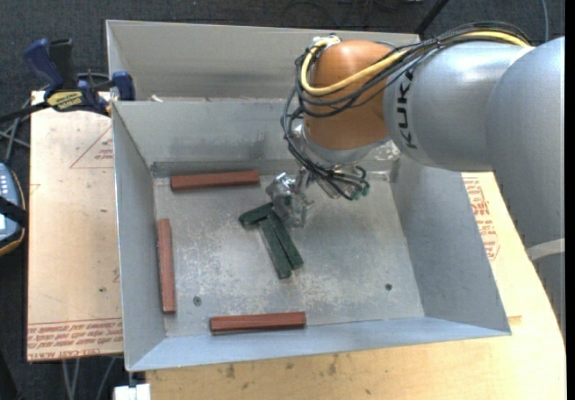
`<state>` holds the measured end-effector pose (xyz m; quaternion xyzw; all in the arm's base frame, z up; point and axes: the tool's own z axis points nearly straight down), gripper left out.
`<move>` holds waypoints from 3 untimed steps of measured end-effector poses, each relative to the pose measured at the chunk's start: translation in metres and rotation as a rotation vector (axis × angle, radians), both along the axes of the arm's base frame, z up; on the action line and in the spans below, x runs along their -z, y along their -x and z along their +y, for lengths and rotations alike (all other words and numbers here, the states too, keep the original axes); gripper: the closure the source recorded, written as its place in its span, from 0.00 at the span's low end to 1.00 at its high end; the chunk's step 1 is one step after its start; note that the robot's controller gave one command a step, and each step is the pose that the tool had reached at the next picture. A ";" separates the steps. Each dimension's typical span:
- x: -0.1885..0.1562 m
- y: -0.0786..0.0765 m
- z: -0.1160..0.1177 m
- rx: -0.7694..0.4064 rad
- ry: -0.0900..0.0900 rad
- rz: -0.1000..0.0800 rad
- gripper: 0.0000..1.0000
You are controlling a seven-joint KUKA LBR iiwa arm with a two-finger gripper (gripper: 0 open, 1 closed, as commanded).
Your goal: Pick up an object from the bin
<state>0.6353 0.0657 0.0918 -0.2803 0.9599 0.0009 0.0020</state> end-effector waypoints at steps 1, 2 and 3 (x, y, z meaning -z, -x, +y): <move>0.000 0.000 0.000 0.000 0.000 0.000 0.00; 0.000 0.000 0.000 0.000 0.000 0.000 0.00; 0.017 0.029 0.041 -0.272 0.001 -0.004 1.00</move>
Offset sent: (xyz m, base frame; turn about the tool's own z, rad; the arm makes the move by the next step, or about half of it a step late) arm 0.0000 0.0000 0.0000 0.0000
